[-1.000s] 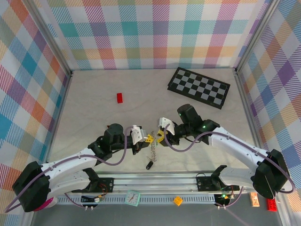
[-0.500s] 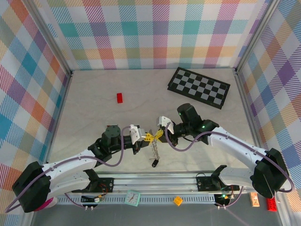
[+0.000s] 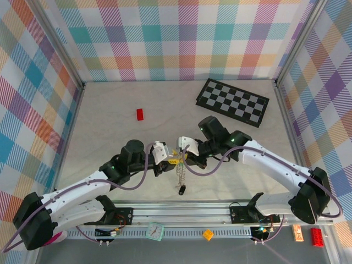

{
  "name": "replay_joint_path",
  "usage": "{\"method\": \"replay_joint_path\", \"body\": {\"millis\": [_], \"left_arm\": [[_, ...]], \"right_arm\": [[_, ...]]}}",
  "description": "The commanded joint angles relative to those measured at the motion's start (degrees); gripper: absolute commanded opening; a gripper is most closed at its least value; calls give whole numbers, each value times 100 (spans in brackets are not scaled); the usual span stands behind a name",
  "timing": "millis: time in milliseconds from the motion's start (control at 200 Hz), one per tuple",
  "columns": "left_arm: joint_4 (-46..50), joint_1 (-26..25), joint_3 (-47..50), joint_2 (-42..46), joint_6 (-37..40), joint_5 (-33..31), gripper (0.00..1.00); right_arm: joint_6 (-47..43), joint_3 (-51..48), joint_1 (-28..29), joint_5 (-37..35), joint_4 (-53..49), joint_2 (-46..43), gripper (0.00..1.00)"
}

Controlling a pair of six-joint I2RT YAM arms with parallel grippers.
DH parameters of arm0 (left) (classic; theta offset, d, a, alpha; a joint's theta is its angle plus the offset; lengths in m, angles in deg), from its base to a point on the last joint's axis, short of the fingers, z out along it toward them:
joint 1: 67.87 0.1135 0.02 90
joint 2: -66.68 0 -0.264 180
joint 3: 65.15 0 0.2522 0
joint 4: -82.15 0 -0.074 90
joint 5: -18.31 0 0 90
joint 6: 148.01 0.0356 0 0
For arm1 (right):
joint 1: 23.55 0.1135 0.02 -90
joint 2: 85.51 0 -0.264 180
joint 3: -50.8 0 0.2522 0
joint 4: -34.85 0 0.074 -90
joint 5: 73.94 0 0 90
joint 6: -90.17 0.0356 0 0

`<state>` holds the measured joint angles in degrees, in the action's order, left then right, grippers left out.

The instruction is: Put the keys on the keyring

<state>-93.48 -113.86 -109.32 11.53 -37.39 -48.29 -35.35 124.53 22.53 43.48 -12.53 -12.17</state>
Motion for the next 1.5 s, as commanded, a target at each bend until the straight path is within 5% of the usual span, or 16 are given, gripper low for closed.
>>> {"method": "replay_joint_path", "body": {"millis": [0, 240, 480, 655, 840, 1085, 1495], "left_arm": [[480, -49, -242, -91, 255, 92, 27], [676, -42, -439, -220, 364, 314, 20], [459, -41, -397, -168, 315, 522, 1], [-30, -40, -83, 48, 87, 587, 0], [-485, -47, 221, 170, -89, 647, 0], [-1027, -43, 510, 193, -269, 666, 0], [-1039, -44, 547, 285, -233, 701, 0]], "right_arm": [[-393, 295, 158, -125, -442, 69, 0], [-385, 393, 260, -18, -326, 128, 0], [-261, 327, 322, 3, -160, 110, 0], [324, -141, 87, -7, 376, -303, 33], [829, -457, -116, -16, 419, -502, 41], [1106, -530, -135, 60, 437, -368, 39], [1078, -512, -152, 114, 414, -250, 16]]}}
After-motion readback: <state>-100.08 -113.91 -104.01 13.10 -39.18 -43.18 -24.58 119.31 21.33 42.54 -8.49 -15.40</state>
